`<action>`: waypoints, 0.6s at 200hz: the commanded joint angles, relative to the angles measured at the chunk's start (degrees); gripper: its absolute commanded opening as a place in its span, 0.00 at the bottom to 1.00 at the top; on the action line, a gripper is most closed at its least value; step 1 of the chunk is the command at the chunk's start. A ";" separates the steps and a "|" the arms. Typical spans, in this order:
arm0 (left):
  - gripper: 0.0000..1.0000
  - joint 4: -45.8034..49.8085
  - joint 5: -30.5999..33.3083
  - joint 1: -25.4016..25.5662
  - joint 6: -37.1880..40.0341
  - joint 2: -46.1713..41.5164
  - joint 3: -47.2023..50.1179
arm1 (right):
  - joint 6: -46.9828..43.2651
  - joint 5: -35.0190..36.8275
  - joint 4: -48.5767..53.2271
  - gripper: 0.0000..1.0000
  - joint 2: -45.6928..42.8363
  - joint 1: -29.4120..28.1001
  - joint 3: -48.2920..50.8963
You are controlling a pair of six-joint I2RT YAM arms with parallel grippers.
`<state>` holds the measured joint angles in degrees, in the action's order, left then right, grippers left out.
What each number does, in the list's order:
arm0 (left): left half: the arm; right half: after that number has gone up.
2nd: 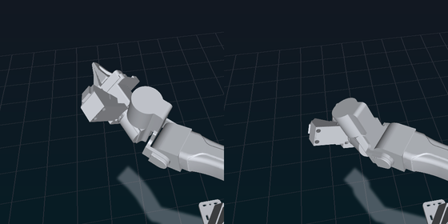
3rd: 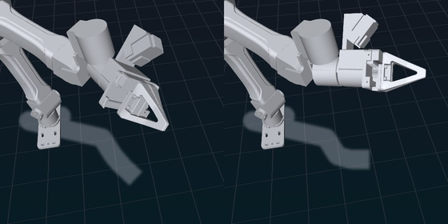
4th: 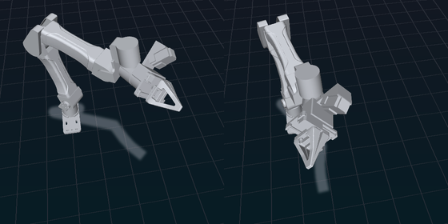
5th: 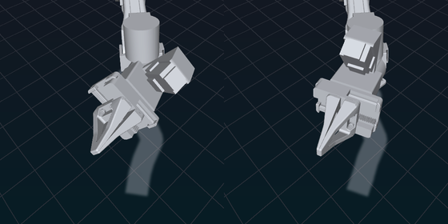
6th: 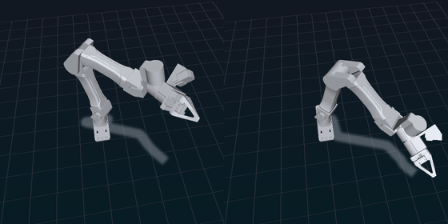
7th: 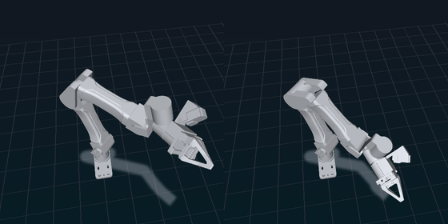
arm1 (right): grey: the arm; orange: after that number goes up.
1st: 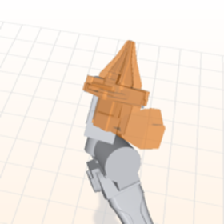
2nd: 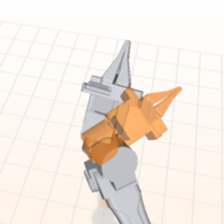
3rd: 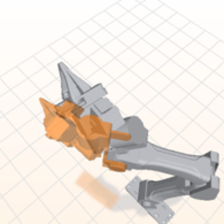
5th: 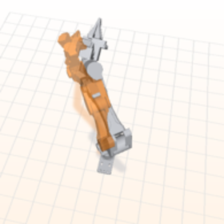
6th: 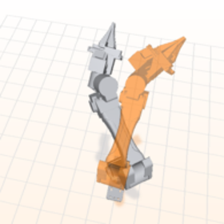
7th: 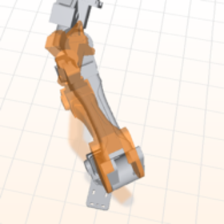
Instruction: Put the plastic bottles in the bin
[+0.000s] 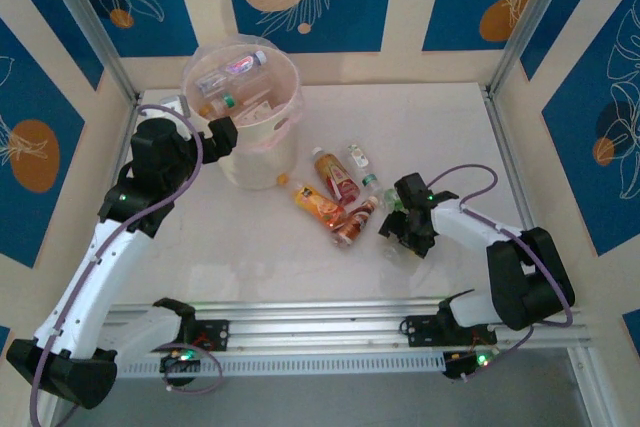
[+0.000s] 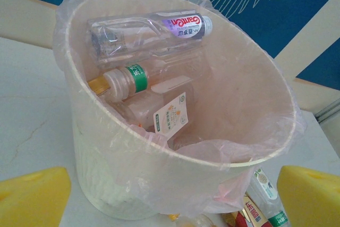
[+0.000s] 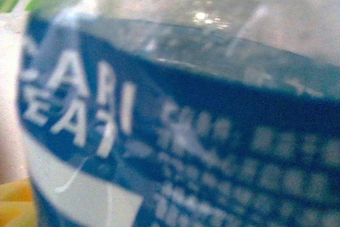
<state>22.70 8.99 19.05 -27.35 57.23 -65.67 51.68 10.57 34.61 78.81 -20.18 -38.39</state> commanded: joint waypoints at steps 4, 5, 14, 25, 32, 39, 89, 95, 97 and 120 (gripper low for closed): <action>0.99 -1.62 -1.17 0.36 -0.95 0.00 -0.23 | 1.20 -0.37 0.34 0.68 0.88 -0.64 0.57; 1.00 -1.61 -1.13 0.37 -0.90 0.03 -0.28 | 1.21 -0.29 0.44 0.67 0.85 -0.60 0.54; 0.99 -1.64 -1.26 0.34 -0.91 -0.01 -0.41 | 1.25 0.36 1.32 0.64 -0.04 -0.63 0.42; 1.00 -1.62 -1.34 0.30 -0.93 0.03 -0.50 | 1.30 1.31 2.67 0.61 -1.55 -0.65 0.20; 1.00 -1.58 -1.47 0.31 -0.90 0.07 -0.52 | 1.24 2.12 3.71 0.60 -2.85 -0.65 -0.05; 1.00 -1.39 -1.65 0.32 -0.86 0.15 -0.81 | 1.18 3.03 5.02 0.59 -4.23 -0.65 -0.45; 1.00 0.51 -4.45 0.36 -0.95 2.15 -3.16 | -3.64 9.30 12.34 0.56 -17.49 -3.05 -5.17; 0.99 0.54 -5.32 0.38 -0.95 2.49 -3.44 | -4.56 9.85 12.22 0.56 -19.38 -3.75 -5.71; 0.99 0.45 -5.59 0.42 -0.92 2.63 -3.49 | -4.86 9.92 12.12 0.56 -19.98 -4.02 -5.90; 0.99 -0.29 -9.51 0.51 -1.25 4.39 -4.91 | -9.44 10.07 9.76 0.53 -26.02 -6.70 -8.02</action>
<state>23.16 4.60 19.05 -28.18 60.36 -67.77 47.70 18.26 44.21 57.91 -24.56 -43.33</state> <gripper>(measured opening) 0.995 0.553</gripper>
